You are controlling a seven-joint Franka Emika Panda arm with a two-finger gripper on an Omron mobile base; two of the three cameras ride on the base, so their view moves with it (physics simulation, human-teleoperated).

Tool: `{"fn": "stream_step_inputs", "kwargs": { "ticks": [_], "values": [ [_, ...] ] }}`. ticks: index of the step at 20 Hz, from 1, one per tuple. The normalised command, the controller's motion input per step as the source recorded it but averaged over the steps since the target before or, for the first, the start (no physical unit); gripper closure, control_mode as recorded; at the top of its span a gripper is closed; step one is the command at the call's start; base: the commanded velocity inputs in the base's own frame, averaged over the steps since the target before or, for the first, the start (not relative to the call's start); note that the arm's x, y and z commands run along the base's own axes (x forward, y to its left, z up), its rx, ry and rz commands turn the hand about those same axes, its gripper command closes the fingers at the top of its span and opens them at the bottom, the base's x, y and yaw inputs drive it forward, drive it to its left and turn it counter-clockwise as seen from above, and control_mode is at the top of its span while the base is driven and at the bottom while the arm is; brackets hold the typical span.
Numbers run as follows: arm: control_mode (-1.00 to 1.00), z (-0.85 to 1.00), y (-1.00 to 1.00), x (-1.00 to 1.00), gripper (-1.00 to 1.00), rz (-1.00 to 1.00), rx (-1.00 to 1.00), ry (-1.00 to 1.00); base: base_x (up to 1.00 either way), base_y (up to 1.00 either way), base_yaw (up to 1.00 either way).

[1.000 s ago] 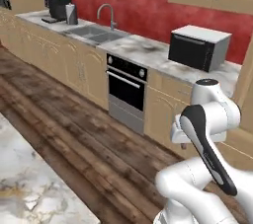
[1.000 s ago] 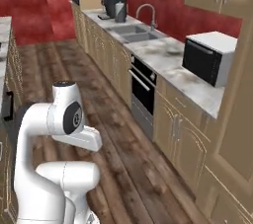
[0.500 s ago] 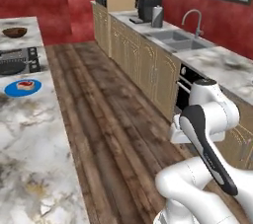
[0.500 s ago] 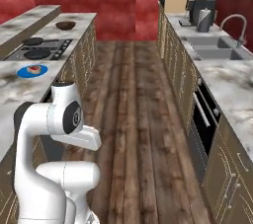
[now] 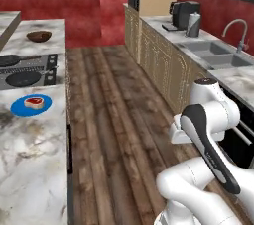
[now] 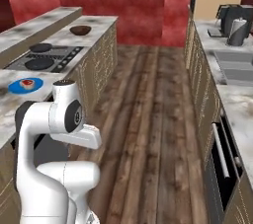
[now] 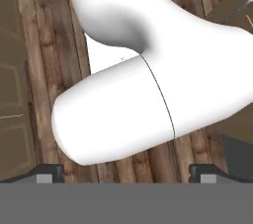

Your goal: Place one of the steaks on the plate and the other in the bowl. Then place the bowl in the fridge.

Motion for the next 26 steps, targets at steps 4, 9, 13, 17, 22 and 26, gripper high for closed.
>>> {"fn": "stream_step_inputs", "kwargs": {
  "ticks": [4, 9, 13, 17, 22, 26],
  "values": [
    [1.0, 0.0, 0.0, 0.0, -1.0, 0.0, 0.0, 0.0, 1.0, -0.18, 0.09],
    [1.0, 0.0, 0.0, 0.0, -1.0, 0.0, 0.0, 0.0, 1.0, -0.03, 0.09],
    [1.0, 0.0, 0.0, 0.0, -1.0, 0.0, 0.0, 0.0, 1.0, 0.0, 0.15],
    [1.0, 0.0, 0.0, 0.0, -1.0, 0.0, 0.0, 0.0, 1.0, 0.0, 0.19],
    [1.0, 0.0, 0.0, 0.0, -1.0, 0.0, 0.0, 0.0, 1.0, -0.1, 0.17],
    [1.0, 0.0, 0.0, 0.0, -1.0, 0.0, 0.0, 0.0, 1.0, -0.18, 0.31]
  ]
}}
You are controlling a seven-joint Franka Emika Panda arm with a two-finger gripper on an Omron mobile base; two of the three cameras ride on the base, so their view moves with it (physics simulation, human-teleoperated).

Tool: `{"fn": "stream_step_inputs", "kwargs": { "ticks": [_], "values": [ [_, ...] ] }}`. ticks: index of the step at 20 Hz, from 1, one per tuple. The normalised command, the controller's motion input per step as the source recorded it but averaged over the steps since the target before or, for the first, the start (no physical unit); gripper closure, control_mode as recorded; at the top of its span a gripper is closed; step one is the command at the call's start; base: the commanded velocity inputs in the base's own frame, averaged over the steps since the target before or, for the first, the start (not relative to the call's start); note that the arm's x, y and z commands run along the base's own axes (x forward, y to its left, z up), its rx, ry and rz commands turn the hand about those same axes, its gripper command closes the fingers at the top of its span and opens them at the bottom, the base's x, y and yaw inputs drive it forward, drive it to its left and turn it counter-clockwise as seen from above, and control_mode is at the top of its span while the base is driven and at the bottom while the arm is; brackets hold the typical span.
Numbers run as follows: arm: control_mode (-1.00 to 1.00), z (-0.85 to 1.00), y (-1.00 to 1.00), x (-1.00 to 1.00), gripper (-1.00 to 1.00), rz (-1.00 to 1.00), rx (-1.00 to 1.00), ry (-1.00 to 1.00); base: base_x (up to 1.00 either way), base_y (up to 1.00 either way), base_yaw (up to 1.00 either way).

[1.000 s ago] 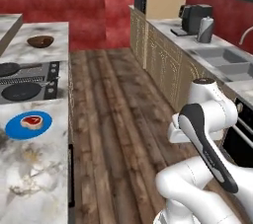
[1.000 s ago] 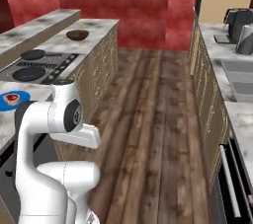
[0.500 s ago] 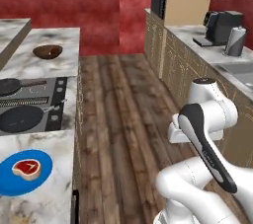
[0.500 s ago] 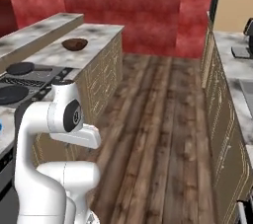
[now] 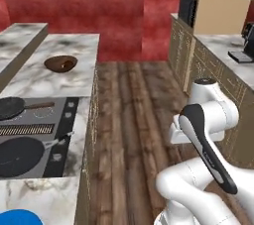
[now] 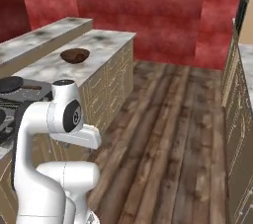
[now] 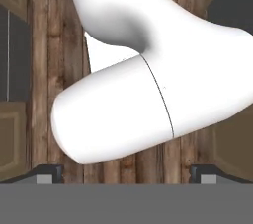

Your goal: Place one of the steaks on the plate and the other in the bowl. Then place the bowl in the fridge.

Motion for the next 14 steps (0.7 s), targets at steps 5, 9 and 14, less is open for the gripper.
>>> {"fn": "stream_step_inputs", "kwargs": {
  "ticks": [5, 9, 14],
  "values": [
    [1.0, 0.0, 0.0, 0.0, -1.0, 0.0, 0.0, 0.0, 1.0, -0.23, 0.5],
    [1.0, 0.0, 0.0, 0.0, -1.0, 0.0, 0.0, 0.0, 1.0, -0.66, 0.39],
    [1.0, 0.0, 0.0, 0.0, -1.0, 0.0, 0.0, 0.0, 1.0, -0.72, 0.36]
  ]
}}
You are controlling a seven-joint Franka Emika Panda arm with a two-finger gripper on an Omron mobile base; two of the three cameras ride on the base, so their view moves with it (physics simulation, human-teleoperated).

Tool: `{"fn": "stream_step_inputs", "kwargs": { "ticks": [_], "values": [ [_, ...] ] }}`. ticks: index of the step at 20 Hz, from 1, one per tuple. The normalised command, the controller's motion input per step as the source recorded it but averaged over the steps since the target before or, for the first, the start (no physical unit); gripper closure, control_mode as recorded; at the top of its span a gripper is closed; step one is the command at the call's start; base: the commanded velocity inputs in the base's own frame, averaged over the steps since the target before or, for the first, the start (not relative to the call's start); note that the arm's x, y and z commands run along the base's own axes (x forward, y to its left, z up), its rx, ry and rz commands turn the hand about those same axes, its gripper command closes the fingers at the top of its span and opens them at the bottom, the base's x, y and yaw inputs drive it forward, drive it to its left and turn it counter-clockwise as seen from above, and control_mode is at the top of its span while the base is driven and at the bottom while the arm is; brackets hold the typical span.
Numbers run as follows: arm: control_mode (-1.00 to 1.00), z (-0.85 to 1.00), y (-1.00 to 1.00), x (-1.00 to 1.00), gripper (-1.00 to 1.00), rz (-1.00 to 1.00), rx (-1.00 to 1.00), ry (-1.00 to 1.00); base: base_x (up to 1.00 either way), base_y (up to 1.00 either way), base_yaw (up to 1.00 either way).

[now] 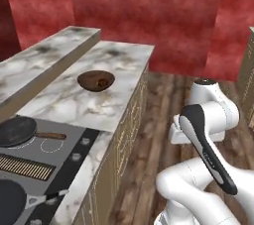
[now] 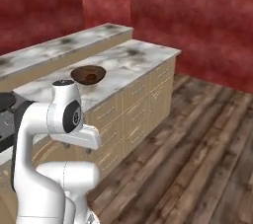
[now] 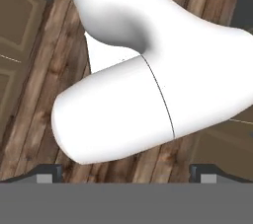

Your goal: Place one of the steaks on the plate and the other in the bowl. Then place the bowl in the fridge.

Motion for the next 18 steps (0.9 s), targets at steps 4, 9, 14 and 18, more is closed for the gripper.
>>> {"fn": "stream_step_inputs", "kwargs": {
  "ticks": [4, 9, 14, 18],
  "values": [
    [1.0, 0.0, 0.0, 0.0, -1.0, 0.0, 0.0, 0.0, 1.0, -0.81, 0.4],
    [1.0, 0.0, 0.0, 0.0, -1.0, 0.0, 0.0, 0.0, 1.0, -0.79, 0.48],
    [1.0, 0.0, 0.0, 0.0, -1.0, 0.0, 0.0, 0.0, 1.0, -0.92, 0.41],
    [1.0, 0.0, 0.0, 0.0, -1.0, 0.0, 0.0, 0.0, 0.83, -0.69, 0.48]
  ]
}}
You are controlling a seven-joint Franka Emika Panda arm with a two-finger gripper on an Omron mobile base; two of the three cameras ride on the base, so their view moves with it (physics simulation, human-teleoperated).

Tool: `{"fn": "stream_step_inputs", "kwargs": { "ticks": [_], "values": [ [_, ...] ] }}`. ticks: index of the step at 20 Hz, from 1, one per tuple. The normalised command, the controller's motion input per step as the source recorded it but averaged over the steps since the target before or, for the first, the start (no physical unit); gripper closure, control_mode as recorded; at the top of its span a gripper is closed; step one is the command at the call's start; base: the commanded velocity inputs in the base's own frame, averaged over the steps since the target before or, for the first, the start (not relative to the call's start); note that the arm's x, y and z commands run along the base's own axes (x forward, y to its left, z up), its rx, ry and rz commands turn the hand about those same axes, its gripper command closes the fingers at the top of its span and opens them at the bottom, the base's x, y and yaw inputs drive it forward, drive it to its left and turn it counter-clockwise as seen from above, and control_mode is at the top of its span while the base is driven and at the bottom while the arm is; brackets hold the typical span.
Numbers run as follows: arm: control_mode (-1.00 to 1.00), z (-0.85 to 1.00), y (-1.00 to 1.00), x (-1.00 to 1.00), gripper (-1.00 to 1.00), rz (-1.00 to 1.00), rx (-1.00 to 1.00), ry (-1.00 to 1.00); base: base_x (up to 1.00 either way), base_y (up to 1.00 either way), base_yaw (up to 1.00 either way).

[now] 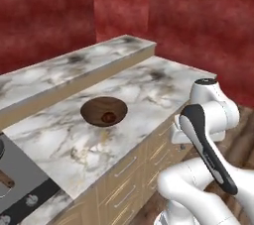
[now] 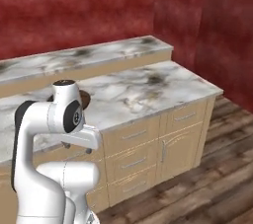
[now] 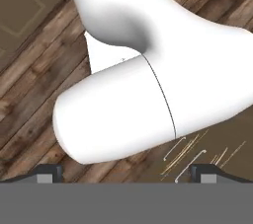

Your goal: Place one of the steaks on the plate and the other in the bowl. Then place the bowl in the fridge.

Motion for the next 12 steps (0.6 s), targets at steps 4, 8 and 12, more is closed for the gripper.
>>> {"fn": "stream_step_inputs", "kwargs": {
  "ticks": [4, 8, 12],
  "values": [
    [1.0, 0.0, 0.0, 0.0, -1.0, 0.0, 0.0, 0.0, 0.73, -0.52, 0.68],
    [1.0, 0.0, 0.0, 0.0, -1.0, 0.0, 0.0, 0.0, 0.5, -0.55, 0.63],
    [1.0, 0.0, 0.0, 0.0, -1.0, 0.0, 0.0, 0.0, 0.13, -0.1, 0.27]
  ]
}}
